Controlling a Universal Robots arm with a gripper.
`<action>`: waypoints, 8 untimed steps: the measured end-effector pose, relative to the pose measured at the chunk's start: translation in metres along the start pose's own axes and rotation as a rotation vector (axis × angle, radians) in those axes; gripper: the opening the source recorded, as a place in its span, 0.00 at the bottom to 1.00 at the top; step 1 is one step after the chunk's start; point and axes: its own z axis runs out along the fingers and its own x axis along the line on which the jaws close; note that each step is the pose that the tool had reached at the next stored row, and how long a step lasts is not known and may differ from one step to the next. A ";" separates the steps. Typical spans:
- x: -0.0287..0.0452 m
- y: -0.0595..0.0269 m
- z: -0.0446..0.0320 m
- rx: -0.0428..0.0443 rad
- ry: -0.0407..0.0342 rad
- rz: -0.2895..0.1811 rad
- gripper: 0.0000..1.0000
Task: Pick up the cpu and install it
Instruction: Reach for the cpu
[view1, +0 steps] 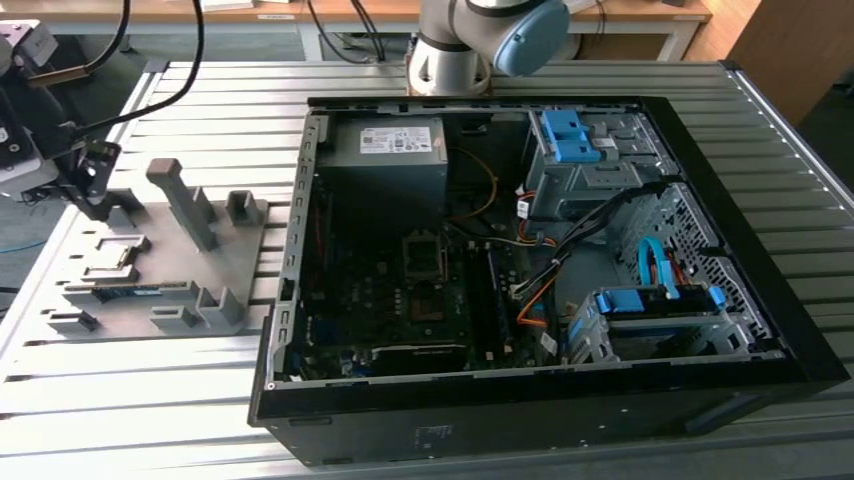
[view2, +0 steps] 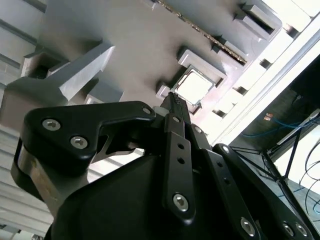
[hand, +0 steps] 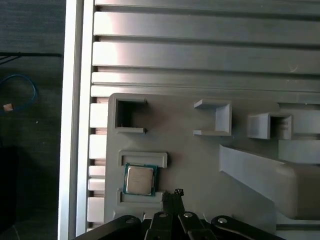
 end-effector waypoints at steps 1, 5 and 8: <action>0.0001 0.0000 0.0018 0.0001 0.0000 0.000 0.10; 0.0015 -0.0001 0.0090 0.0002 0.0002 0.000 0.10; 0.0065 -0.0002 0.0132 0.0001 0.0001 0.000 0.10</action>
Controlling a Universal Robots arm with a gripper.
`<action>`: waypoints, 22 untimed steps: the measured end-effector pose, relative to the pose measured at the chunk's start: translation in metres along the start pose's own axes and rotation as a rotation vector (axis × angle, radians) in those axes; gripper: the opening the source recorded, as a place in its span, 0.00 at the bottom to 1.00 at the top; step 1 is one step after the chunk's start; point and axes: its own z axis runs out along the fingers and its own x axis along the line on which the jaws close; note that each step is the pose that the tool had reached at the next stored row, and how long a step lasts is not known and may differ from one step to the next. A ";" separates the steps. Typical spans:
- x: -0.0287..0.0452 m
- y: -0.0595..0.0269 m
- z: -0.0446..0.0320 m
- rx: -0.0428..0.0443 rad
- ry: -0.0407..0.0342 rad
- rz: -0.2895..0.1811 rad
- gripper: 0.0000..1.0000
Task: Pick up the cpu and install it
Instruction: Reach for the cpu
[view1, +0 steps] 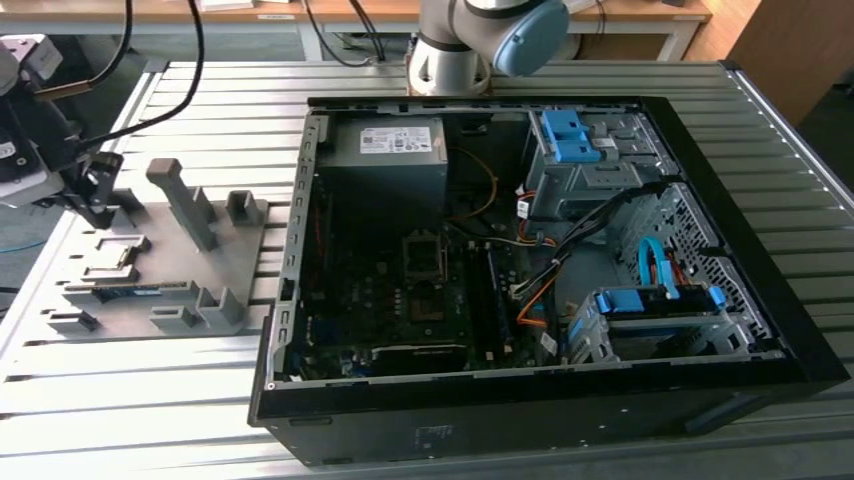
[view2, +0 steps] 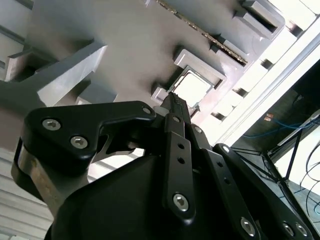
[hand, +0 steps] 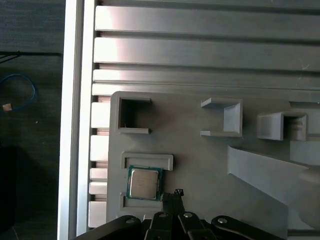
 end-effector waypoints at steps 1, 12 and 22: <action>0.0018 0.0000 0.0013 0.0000 0.0000 0.000 0.10; 0.0113 -0.0005 0.0197 0.0000 0.0001 0.000 0.10; 0.0201 -0.0007 0.0367 0.0000 0.0000 0.000 0.10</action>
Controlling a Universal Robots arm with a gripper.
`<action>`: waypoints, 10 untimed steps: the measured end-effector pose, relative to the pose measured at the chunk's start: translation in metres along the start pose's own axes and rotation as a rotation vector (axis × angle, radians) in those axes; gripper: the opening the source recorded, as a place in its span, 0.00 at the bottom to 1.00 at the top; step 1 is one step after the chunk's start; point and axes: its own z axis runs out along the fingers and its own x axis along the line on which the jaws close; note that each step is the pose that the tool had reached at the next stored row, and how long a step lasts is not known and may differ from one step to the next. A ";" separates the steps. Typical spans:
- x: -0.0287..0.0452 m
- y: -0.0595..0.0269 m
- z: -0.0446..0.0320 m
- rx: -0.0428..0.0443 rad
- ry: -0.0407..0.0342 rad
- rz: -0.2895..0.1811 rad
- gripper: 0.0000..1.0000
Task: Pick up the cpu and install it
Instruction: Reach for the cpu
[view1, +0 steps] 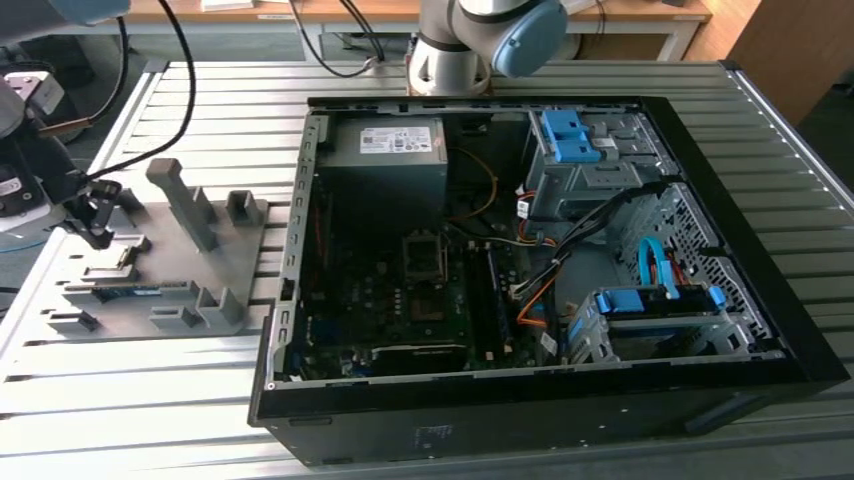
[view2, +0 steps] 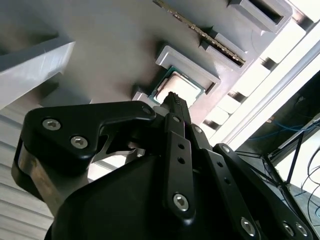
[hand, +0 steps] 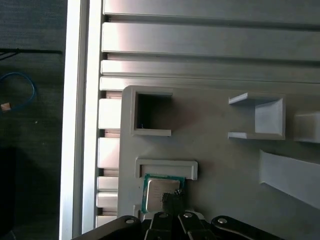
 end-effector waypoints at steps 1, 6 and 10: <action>0.0005 0.0000 0.0014 0.0001 0.0001 0.000 0.10; 0.0024 -0.0002 0.0076 0.0000 0.0000 0.000 0.10; 0.0035 -0.0002 0.0088 0.0001 0.0000 0.000 0.10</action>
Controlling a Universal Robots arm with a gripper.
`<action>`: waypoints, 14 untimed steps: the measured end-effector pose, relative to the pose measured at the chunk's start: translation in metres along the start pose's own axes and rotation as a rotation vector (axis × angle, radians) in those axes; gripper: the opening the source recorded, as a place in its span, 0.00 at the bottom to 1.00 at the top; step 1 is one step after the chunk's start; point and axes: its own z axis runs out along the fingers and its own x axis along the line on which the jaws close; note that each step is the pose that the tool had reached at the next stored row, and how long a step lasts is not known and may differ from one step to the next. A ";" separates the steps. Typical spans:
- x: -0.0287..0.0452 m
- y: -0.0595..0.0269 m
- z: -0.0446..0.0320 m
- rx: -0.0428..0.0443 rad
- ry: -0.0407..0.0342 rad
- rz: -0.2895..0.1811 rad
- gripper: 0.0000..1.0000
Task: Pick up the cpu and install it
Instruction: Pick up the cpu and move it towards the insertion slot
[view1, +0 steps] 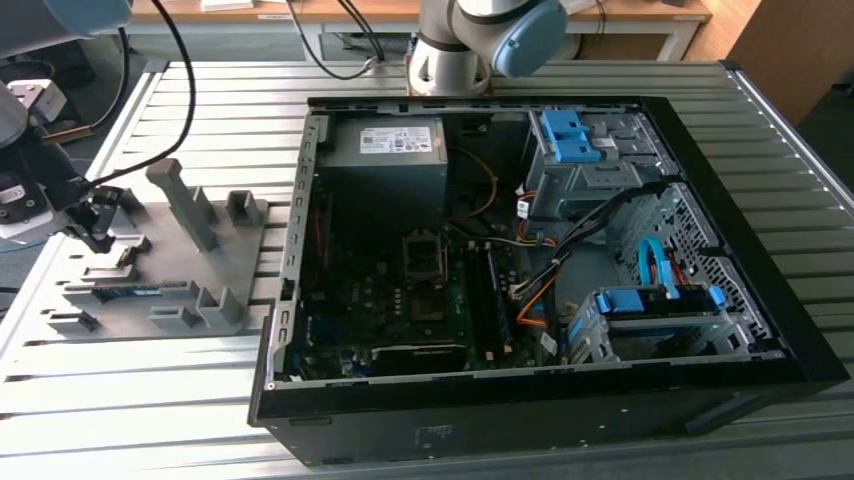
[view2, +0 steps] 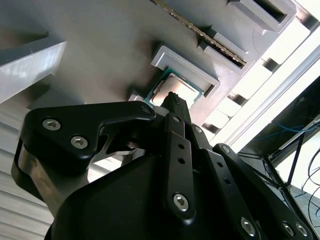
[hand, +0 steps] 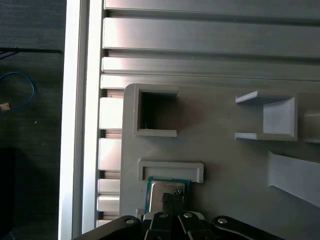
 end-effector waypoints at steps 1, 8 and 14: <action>0.0002 0.0000 0.0000 0.0000 0.0000 0.000 0.10; 0.0003 0.0000 0.0000 0.0000 0.0000 0.000 0.10; 0.0004 0.0000 0.0000 0.0000 0.0000 0.000 0.16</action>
